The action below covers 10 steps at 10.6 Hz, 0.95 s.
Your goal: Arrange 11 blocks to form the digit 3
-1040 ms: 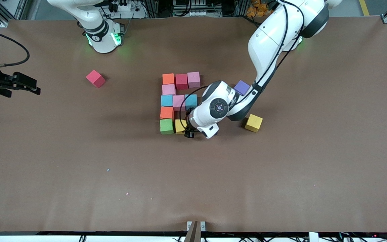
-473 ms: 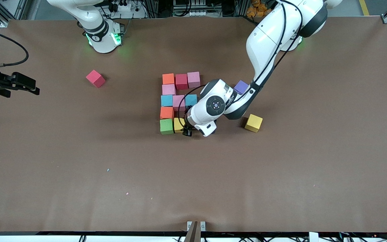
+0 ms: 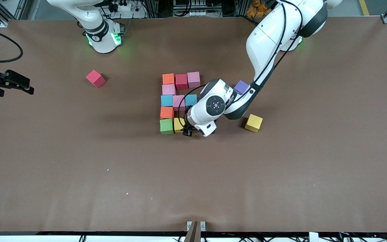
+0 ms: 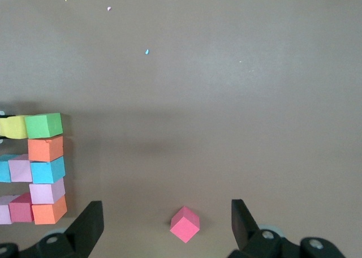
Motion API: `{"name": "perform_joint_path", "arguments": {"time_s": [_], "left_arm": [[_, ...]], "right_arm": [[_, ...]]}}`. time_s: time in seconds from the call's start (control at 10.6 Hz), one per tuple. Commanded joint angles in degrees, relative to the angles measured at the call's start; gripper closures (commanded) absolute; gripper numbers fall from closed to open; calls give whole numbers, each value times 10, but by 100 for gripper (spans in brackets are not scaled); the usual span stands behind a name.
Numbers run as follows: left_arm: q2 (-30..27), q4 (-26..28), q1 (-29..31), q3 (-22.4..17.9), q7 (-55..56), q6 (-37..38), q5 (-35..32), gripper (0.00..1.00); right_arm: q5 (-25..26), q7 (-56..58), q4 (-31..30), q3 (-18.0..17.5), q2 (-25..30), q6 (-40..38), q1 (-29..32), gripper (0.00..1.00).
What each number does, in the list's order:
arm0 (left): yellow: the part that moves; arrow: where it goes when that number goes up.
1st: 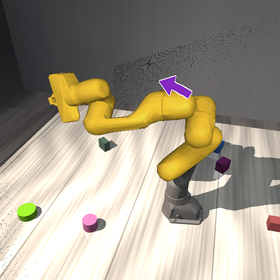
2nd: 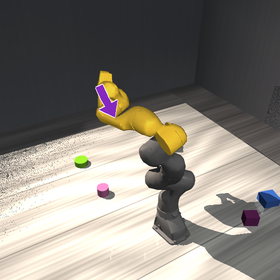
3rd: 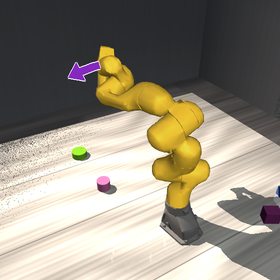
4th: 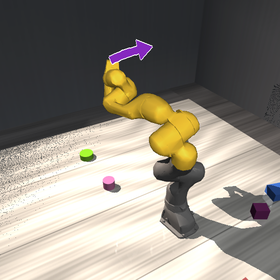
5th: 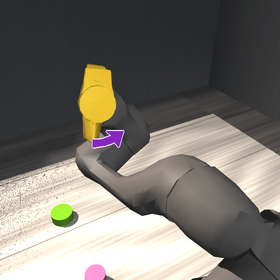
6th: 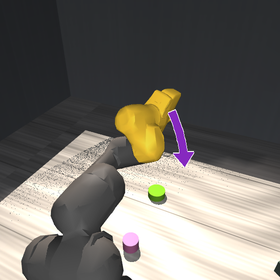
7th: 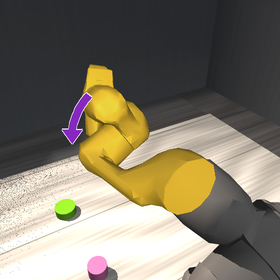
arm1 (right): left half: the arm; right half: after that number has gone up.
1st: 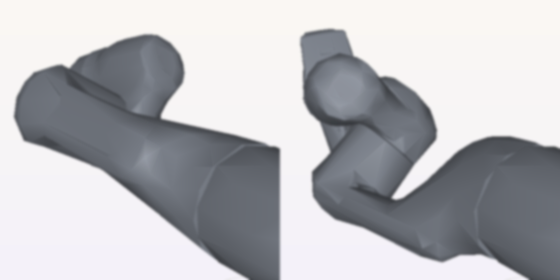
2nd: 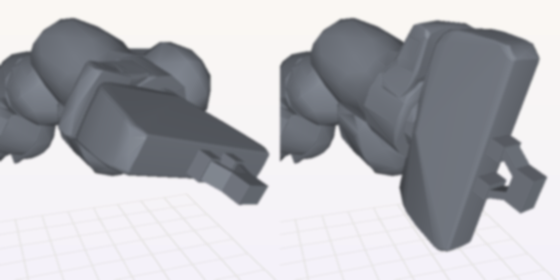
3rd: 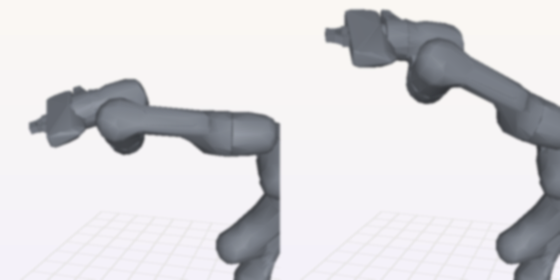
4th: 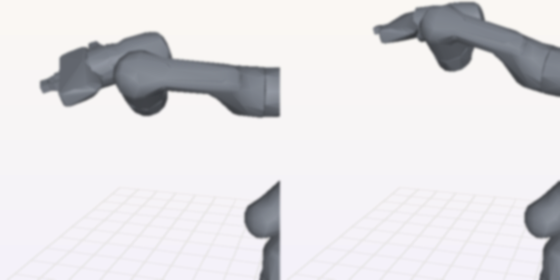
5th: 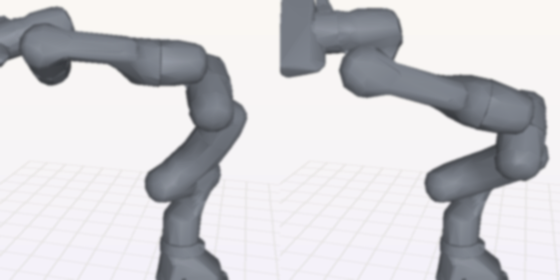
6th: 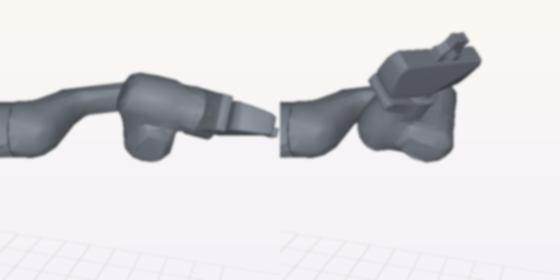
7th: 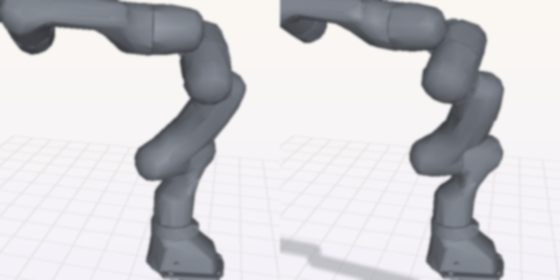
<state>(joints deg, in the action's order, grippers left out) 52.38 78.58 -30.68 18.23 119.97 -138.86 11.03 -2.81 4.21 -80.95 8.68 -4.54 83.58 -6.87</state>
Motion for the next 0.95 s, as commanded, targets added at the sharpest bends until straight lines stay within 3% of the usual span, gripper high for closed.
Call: {"name": "perform_joint_path", "arguments": {"time_s": [0.0,0.19,0.85], "left_arm": [[-11,14,-2,-3,18,1,-14,100],[-11,13,-2,-3,18,1,-14,100],[-15,9,-3,-3,31,1,-12,100]], "right_arm": [[15,7,-33,9,36,23,-15,0],[15,10,-108,9,80,78,-13,0],[13,6,-77,7,69,64,-30,0]]}}
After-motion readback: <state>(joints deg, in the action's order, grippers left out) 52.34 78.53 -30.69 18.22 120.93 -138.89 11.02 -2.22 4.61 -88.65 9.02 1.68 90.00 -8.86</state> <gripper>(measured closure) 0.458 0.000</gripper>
